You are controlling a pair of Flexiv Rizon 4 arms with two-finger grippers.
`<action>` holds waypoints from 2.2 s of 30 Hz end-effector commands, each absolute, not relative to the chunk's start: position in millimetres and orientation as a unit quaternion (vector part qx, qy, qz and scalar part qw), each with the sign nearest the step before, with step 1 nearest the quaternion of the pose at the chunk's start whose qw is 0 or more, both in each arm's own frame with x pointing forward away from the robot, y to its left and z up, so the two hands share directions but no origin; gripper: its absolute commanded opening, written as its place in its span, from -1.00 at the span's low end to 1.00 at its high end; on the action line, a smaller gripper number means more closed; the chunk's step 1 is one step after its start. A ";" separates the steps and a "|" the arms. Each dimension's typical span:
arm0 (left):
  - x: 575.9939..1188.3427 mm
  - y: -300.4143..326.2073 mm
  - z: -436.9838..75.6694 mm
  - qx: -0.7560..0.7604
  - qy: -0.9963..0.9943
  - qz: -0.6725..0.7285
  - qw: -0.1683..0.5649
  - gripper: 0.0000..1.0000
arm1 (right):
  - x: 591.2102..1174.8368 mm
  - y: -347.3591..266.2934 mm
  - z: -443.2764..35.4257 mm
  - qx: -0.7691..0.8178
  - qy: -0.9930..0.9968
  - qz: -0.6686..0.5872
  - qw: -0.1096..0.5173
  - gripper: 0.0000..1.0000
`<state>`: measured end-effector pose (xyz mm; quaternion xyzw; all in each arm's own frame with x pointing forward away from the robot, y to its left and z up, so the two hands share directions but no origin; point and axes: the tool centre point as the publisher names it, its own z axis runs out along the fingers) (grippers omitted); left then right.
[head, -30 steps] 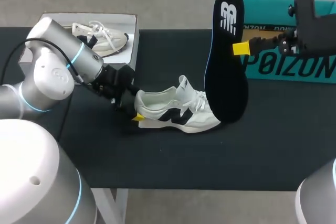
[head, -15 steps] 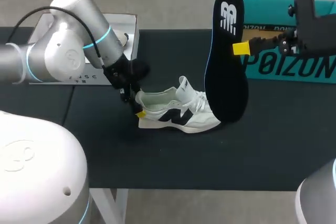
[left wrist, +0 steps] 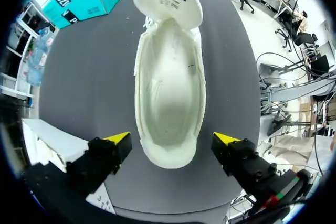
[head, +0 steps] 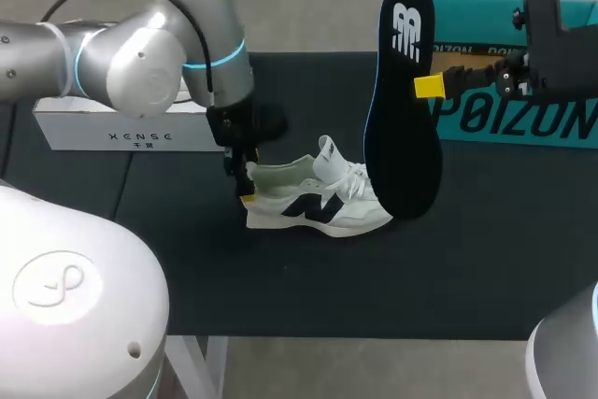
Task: Take the shoe out of the shoebox, open the shoe tongue, remove and reinsert the insole, then place the shoe into the shoebox
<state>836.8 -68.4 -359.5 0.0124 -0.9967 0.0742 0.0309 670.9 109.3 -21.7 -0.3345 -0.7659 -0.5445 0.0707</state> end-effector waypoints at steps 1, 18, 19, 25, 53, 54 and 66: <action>830.4 -72.2 -349.4 -0.002 -0.998 0.055 0.019 1.00 | 673.8 111.8 -22.2 -0.335 -0.766 -0.544 0.072 -1.00; 831.8 -72.9 -347.9 -0.017 -0.998 0.054 0.015 1.00 | 673.8 111.8 -22.2 -0.335 -0.766 -0.544 0.072 -1.00; 831.7 -73.7 -347.4 -0.018 -0.998 0.052 0.015 1.00 | 673.8 111.8 -22.2 -0.335 -0.766 -0.544 0.072 -1.00; 839.0 -83.5 -339.5 -0.008 -0.997 0.064 0.032 1.00 | 673.8 111.8 -22.2 -0.335 -0.766 -0.544 0.072 -1.00; 898.5 -173.1 -374.8 -0.092 -0.989 0.081 0.087 -0.17 | 673.8 111.8 -22.2 -0.335 -0.766 -0.544 0.072 -1.00; 896.1 -172.2 -376.4 -0.089 -0.988 0.085 0.090 -0.67 | 673.8 111.8 -22.2 -0.335 -0.766 -0.544 0.072 -1.00; 896.1 -172.2 -376.4 -0.089 -0.988 0.085 0.090 -1.00 | 673.8 111.8 -22.2 -0.335 -0.766 -0.544 0.072 -1.00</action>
